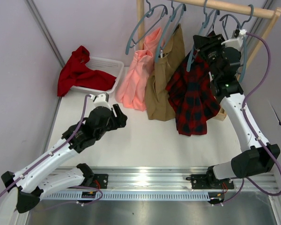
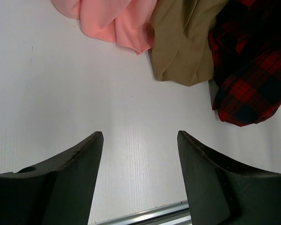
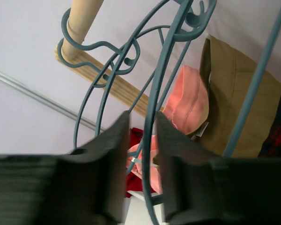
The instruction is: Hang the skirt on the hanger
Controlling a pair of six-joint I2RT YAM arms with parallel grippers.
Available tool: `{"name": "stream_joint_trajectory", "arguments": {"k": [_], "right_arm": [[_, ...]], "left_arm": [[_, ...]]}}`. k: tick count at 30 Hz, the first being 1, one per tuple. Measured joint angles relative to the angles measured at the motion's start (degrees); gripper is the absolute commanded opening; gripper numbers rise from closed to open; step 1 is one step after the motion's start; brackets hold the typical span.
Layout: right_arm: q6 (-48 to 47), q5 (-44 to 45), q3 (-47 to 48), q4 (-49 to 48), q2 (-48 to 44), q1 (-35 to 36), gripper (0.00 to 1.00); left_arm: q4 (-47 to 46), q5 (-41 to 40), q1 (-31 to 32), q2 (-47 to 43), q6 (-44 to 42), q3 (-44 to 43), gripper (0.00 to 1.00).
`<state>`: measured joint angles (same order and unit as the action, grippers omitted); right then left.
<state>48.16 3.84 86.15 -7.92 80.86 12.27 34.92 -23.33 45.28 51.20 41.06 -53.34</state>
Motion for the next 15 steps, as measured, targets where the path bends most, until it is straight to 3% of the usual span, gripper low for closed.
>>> {"name": "stream_joint_trajectory", "arguments": {"k": [1, 6, 7, 15], "right_arm": [[-0.66, 0.07, 0.26, 0.55, -0.33, 0.00, 0.53], [-3.89, -0.83, 7.17, 7.15, -0.48, 0.04, 0.76], [-4.44, -1.20, 9.05, 8.70, -0.48, 0.15, 0.85], [-13.68, 2.23, 30.49, 26.08, 1.44, 5.38, 0.98]], "left_arm": [[0.00, 0.07, -0.09, -0.02, -0.11, 0.00, 0.70], [0.07, 0.44, -0.35, -0.48, -0.61, -0.02, 0.71], [0.15, 0.63, -0.37, -0.55, -0.66, -0.07, 0.71], [2.62, 2.21, -0.44, -0.46, -2.75, -4.61, 0.76]]}}
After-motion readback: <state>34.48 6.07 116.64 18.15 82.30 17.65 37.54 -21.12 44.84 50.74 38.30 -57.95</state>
